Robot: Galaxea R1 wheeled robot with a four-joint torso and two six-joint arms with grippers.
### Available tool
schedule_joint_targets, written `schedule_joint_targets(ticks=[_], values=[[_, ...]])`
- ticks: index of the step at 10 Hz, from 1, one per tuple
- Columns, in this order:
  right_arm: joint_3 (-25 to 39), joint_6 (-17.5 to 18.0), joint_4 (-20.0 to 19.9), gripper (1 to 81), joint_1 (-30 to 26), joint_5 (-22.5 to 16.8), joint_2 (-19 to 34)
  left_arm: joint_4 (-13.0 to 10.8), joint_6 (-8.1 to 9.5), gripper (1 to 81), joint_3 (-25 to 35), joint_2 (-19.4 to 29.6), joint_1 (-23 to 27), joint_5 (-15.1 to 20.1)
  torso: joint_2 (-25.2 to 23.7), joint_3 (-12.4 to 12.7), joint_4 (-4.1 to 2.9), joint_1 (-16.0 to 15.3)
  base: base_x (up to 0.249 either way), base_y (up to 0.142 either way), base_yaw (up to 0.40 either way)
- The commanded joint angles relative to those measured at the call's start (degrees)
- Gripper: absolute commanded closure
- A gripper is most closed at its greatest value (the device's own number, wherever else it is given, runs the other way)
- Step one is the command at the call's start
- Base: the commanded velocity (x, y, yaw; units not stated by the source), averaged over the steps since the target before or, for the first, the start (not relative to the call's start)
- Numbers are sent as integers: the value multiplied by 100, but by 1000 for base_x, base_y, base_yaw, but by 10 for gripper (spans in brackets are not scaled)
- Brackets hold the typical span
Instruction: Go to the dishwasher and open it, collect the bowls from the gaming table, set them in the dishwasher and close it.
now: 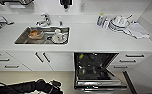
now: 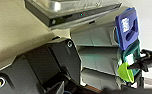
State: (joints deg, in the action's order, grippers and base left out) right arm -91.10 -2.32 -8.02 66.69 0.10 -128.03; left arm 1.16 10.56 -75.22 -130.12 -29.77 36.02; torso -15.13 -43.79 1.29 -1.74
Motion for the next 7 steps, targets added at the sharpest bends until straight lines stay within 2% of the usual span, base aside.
schedule_joint_targets(ticks=[1,3,4,7], values=[[1078,100,-586,811,-1056,-634,811,-994,-53,10,289,689,-2148,-1245,0,0,0,0,0,0,0],[1095,152,-657,811,-1302,-634,785,-1424,-62,10,-429,418,-3423,-2107,0,0,0,0,0,0,0],[1113,196,-709,811,-1512,-660,775,-1487,-63,10,-817,268,-3854,-2291,0,0,0,0,0,0,0],[1614,477,-718,811,-2049,-643,942,-1487,-71,10,-1582,-232,-5006,-3144,0,0,0,0,0,0,0]])
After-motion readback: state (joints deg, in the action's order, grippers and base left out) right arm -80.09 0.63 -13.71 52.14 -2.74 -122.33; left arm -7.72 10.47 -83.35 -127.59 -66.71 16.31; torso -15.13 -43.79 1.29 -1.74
